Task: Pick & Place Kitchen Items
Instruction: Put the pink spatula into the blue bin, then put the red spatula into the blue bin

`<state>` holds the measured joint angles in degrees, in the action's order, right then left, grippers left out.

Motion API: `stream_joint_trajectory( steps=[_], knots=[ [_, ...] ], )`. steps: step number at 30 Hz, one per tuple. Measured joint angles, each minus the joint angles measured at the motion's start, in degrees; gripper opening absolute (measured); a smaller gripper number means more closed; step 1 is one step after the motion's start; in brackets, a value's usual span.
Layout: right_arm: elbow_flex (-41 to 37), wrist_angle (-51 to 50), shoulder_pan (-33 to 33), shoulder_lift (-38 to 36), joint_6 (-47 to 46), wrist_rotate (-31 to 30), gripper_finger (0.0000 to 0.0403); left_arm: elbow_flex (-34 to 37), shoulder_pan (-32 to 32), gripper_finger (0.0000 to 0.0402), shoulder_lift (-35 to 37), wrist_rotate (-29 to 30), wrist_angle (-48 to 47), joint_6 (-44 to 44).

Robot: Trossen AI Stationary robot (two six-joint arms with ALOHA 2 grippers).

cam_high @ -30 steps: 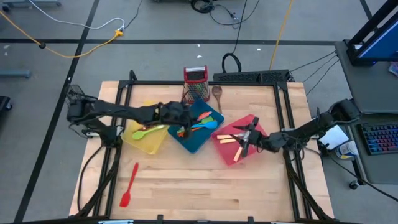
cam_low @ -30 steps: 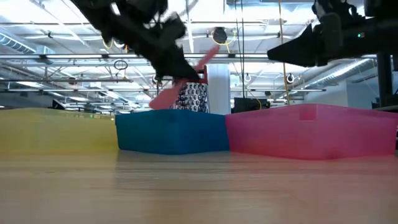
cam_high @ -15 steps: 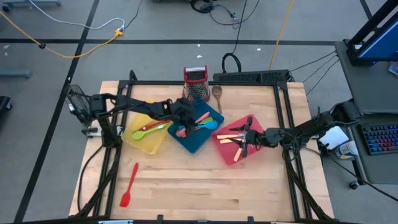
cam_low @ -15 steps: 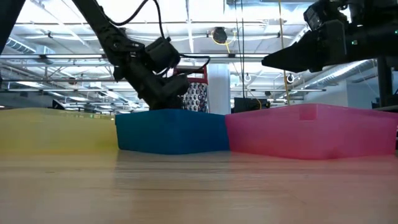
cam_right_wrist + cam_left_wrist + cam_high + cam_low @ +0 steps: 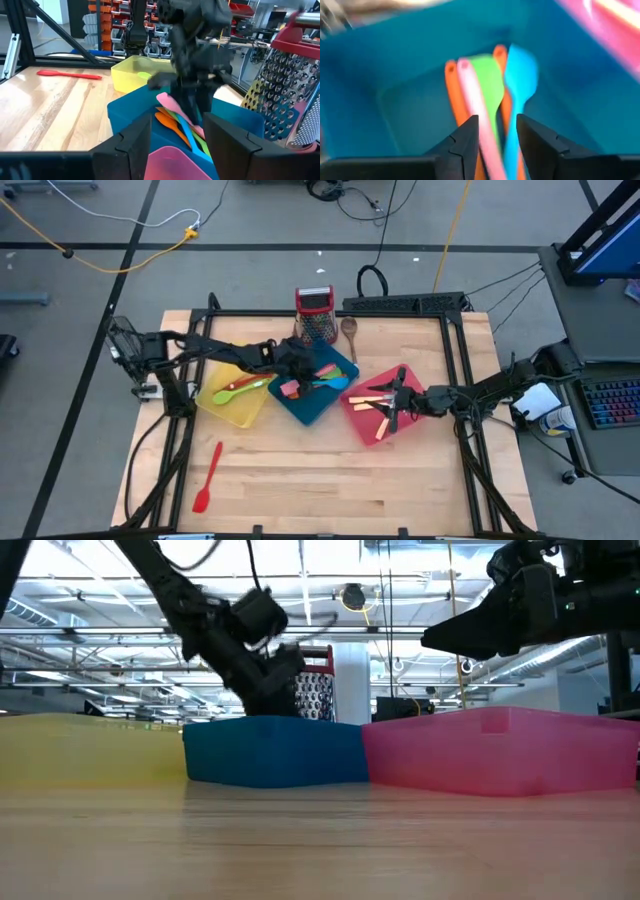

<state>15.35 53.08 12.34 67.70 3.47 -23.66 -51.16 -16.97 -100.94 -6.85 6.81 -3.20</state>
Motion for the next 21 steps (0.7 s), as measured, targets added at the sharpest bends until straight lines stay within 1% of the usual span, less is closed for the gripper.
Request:
stream_joint_trajectory(
  steps=[3, 7, 13, 15, 17, 19, 21],
  knots=[
    [0.0, 0.0, 0.0, 0.0, 0.1, 0.0, 0.0171, 0.0, 0.6, 0.0139, 4.6, 0.0, -1.1, 0.1],
    [0.0, 0.0, 0.0, 0.0, 0.1, 0.0, 0.0171, 0.0, 2.2, 0.0131, 11.9, 0.0, -5.6, -0.4],
    [0.0, -0.2, 0.0, 0.0, -1.6, 0.0, 0.0171, 0.0, 7.1, 0.0123, 21.6, 0.1, -16.8, -4.0],
    [0.0, -0.9, 0.0, 0.0, -2.1, 0.1, 0.0171, 0.0, 9.7, 0.0122, 23.9, 2.2, -19.8, -6.0],
    [0.0, -2.2, 0.0, 0.0, -2.8, 0.2, 0.0171, 0.0, 12.7, 0.0122, 25.2, 6.0, -23.3, -8.9],
    [0.0, -3.4, 0.0, 0.0, -3.4, 0.3, 0.0171, 0.0, 15.8, 0.0122, 25.9, 9.7, -27.1, -13.2],
    [0.0, -4.4, 0.0, 0.0, -4.5, 0.3, 0.0171, 0.0, 19.0, 0.0122, 26.1, 12.1, -30.5, -19.2]
  ],
)
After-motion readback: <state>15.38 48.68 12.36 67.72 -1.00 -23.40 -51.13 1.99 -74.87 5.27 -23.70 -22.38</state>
